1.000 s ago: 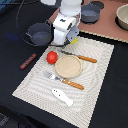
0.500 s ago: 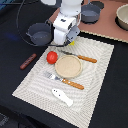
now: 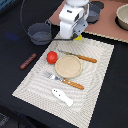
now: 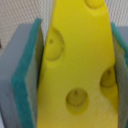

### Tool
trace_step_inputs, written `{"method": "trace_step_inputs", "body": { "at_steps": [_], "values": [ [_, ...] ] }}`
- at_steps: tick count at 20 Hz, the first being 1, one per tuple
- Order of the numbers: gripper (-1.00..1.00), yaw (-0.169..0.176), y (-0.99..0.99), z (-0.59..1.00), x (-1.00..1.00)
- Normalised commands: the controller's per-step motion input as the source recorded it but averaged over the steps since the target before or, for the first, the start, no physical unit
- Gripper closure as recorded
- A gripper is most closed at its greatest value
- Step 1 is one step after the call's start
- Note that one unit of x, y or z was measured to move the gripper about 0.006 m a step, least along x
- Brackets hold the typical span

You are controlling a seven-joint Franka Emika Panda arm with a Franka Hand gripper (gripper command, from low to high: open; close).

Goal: Interact with the objects in diverse but meaningful ways.

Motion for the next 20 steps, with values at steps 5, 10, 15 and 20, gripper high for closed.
{"method": "trace_step_inputs", "body": {
  "at_steps": [5, 10, 15, 20],
  "values": [
    [1.00, -0.013, -0.70, 0.41, 0.58],
    [1.00, -0.023, -0.72, 0.07, 0.67],
    [1.00, -0.025, -0.74, 0.00, 0.70],
    [1.00, -0.016, -0.60, -0.05, 0.67]
  ]
}}
